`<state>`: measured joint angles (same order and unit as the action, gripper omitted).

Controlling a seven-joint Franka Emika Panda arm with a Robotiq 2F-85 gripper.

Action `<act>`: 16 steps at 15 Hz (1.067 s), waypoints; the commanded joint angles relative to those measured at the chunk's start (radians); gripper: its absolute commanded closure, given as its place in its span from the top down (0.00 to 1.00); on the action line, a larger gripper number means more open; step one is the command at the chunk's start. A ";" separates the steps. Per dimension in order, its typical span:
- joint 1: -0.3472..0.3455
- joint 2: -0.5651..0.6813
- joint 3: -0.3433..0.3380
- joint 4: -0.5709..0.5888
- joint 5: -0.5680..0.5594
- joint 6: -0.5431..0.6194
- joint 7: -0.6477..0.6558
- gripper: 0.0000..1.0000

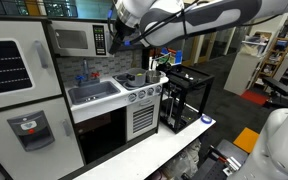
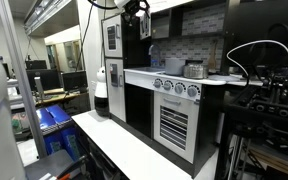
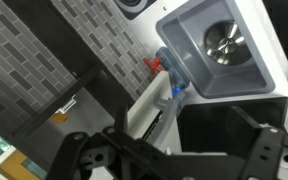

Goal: Close the microwave door

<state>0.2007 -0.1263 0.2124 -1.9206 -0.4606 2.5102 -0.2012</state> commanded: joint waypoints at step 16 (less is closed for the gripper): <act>0.079 0.097 0.063 0.095 0.161 0.079 -0.086 1.00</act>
<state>0.2932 -0.0772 0.2838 -1.8285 -0.2899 2.4912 -0.2331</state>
